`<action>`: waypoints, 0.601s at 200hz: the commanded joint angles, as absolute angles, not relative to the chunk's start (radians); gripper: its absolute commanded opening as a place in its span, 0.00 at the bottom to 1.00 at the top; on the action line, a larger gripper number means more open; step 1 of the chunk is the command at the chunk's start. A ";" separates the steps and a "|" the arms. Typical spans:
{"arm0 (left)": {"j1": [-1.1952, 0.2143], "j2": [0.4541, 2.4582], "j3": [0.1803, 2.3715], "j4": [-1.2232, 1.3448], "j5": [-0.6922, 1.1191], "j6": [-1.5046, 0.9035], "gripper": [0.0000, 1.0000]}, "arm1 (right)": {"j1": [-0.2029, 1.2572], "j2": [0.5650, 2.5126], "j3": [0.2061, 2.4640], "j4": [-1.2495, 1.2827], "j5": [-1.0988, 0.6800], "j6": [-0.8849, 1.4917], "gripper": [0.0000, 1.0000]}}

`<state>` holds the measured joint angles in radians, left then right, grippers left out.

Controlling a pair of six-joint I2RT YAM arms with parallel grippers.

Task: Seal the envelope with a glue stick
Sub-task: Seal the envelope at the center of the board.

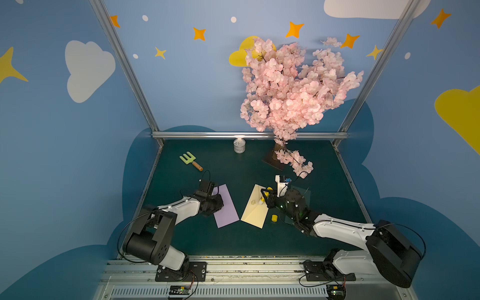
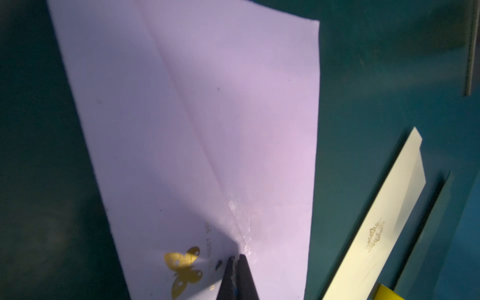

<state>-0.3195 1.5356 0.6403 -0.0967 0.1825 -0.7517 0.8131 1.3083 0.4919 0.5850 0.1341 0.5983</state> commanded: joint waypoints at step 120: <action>-0.325 1.501 0.828 -0.418 0.116 -0.607 0.03 | 0.809 1.272 0.485 0.573 0.129 0.578 0.00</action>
<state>-0.3275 1.5135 0.7998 -0.3546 0.1337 -0.6353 0.8131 1.2888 0.4877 0.5674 0.1333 0.5873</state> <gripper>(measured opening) 0.048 0.269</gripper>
